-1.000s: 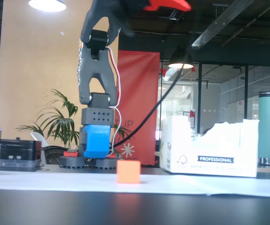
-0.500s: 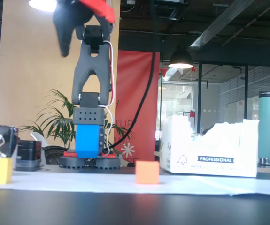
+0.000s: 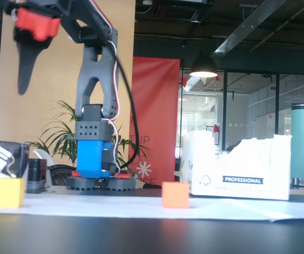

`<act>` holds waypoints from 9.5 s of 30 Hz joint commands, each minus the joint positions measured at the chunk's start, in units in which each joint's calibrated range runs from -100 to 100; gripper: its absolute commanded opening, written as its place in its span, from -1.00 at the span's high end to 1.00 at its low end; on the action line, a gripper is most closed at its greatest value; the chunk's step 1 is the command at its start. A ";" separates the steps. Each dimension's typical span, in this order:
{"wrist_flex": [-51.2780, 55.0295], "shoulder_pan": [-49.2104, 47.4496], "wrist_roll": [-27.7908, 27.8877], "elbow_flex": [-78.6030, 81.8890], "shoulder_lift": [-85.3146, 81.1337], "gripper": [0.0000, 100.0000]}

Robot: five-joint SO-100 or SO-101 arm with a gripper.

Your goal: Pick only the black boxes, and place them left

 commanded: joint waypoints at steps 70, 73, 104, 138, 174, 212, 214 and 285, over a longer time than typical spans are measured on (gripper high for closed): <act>-11.20 -71.02 -2.91 23.62 -37.07 0.72; -11.12 -78.73 -4.65 23.62 -38.81 0.72; -4.13 -109.65 -17.07 20.96 -7.59 0.71; -2.62 -35.33 27.93 13.07 -28.85 -0.04; -57.15 -21.39 29.30 14.22 19.12 -0.03; -5.88 -83.75 -3.60 4.11 -29.09 0.73; -4.61 -89.64 -5.81 4.11 -29.24 0.73; -10.25 -100.30 15.19 7.04 -33.04 -0.08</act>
